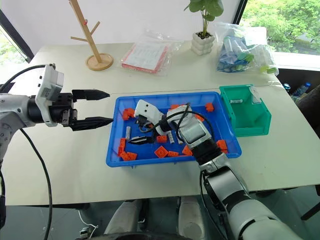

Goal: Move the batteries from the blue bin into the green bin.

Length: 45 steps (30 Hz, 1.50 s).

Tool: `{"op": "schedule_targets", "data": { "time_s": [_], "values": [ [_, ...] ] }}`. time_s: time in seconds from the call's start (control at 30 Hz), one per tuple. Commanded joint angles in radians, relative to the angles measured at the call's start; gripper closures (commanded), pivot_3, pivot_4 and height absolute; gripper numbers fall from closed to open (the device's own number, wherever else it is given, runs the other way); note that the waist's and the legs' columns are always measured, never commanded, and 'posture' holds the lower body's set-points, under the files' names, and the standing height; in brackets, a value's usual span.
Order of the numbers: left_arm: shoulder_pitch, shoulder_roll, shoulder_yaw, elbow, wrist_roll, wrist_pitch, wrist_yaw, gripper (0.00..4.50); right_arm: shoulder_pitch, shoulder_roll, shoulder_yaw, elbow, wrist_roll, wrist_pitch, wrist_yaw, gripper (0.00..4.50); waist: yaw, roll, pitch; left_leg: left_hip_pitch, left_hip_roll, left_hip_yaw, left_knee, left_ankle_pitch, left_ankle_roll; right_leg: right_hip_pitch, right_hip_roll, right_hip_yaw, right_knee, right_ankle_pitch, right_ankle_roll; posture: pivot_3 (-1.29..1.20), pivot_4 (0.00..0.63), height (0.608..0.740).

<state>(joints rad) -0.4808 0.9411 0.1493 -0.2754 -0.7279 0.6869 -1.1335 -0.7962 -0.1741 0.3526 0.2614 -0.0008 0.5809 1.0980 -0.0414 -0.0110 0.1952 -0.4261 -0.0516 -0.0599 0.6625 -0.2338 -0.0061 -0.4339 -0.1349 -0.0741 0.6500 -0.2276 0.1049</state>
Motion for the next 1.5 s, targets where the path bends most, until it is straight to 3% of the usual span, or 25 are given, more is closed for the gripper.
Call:
{"op": "schedule_targets", "data": {
  "time_s": [0.03, 0.83, 0.93, 1.0, 1.3, 1.5],
  "values": [
    [-0.007, 0.011, 0.011, -0.007, 0.003, -0.015, -0.018, 0.0, -0.013, 0.022, -0.005, 0.001, 0.009, -0.048, -0.054, 0.05, 0.0, 0.0, 0.0, 0.0, 0.0, 0.0, 0.0, 0.0, 0.0, 0.0, 0.0, 0.0, 0.0, 0.0, 0.0, 0.0, 0.15, 0.692],
    [0.119, 0.087, 0.095, -0.019, 0.016, -0.047, -0.067, 0.0, -0.042, 0.073, 0.069, 0.185, -0.022, -0.272, -0.088, 0.05, 0.0, 0.0, 0.0, 0.0, 0.004, 0.0, 0.0, 0.0, 0.0, 0.0, 0.001, 0.0, 0.0, 0.0, 0.0, 0.0, 0.15, 0.692],
    [0.107, 0.081, 0.085, -0.016, 0.017, -0.047, -0.064, 0.0, -0.045, 0.072, 0.06, 0.19, -0.018, -0.278, -0.087, 0.84, 0.0, 0.0, 0.0, 0.0, 0.004, 0.0, 0.0, 0.0, 0.0, 0.0, 0.001, 0.0, 0.0, 0.0, 0.0, 0.0, 0.15, 0.692],
    [0.095, 0.074, 0.076, -0.009, 0.019, -0.049, -0.063, 0.0, -0.043, 0.066, 0.059, 0.174, -0.015, -0.269, -0.08, 1.79, 0.0, 0.0, 0.0, 0.0, 0.004, 0.0, 0.0, 0.0, 0.0, 0.0, 0.001, 0.0, 0.0, 0.0, 0.0, 0.0, 0.15, 0.692],
    [0.045, 0.047, 0.033, 0.015, 0.031, -0.058, -0.063, 0.0, -0.025, -0.017, 0.034, -0.041, 0.023, -0.156, -0.04, 1.79, 0.001, 0.0, 0.0, 0.0, 0.004, 0.001, 0.0, 0.0, 0.0, 0.0, 0.001, 0.0, 0.0, 0.0, 0.0, 0.0, 0.15, 0.692],
    [0.025, 0.025, 0.013, 0.023, 0.041, -0.062, -0.069, 0.0, -0.027, -0.16, -0.053, -0.258, 0.08, -0.023, -0.023, 1.79, 0.006, 0.0, 0.0, 0.0, 0.004, 0.001, 0.0, 0.0, 0.0, 0.0, 0.001, 0.0, -0.001, 0.0, 0.0, 0.0, 0.15, 0.692]
  ]
}}
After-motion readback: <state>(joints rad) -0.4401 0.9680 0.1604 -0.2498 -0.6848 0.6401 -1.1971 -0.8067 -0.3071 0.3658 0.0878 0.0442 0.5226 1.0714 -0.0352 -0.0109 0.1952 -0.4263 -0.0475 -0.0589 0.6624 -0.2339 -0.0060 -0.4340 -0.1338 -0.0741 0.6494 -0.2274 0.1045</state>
